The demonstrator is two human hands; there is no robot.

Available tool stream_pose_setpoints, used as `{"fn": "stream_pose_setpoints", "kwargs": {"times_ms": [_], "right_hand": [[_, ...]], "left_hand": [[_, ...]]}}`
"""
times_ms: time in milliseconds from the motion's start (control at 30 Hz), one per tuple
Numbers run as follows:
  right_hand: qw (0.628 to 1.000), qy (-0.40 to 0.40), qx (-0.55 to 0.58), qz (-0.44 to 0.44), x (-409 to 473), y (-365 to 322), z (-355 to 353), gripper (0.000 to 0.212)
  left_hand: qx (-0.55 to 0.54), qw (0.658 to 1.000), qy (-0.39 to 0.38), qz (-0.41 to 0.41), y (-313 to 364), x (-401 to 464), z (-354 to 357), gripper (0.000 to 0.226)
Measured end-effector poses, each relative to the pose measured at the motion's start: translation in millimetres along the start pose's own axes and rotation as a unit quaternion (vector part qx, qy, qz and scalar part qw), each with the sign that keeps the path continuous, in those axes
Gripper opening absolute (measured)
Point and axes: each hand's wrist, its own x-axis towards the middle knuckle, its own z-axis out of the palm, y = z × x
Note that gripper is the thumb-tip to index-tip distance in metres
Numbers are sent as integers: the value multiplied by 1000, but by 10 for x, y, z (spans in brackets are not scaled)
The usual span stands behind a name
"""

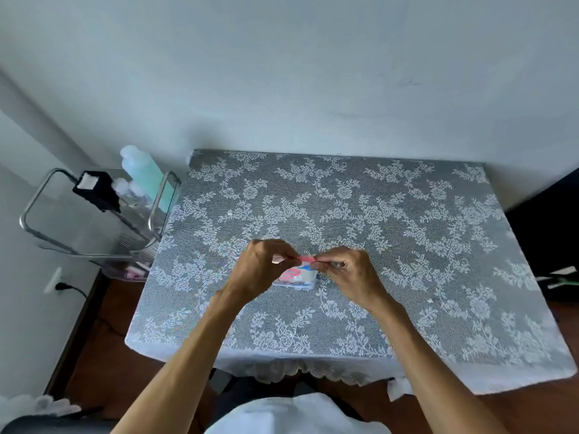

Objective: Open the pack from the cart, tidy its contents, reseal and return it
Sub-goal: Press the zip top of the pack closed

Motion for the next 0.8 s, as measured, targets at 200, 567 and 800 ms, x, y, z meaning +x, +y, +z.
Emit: {"fn": "stream_pose_setpoints", "kwargs": {"times_ms": [200,567,800], "right_hand": [[999,17,25,19,-13,8,42,41],[997,51,47,40,-62,-17,19,34],[996,80,40,21,-64,-24,83,41]], "left_hand": [[41,999,-8,17,50,5,1,8],[17,999,-21,25,61,24,6,13],[60,998,-15,34,81,8,17,17]]}}
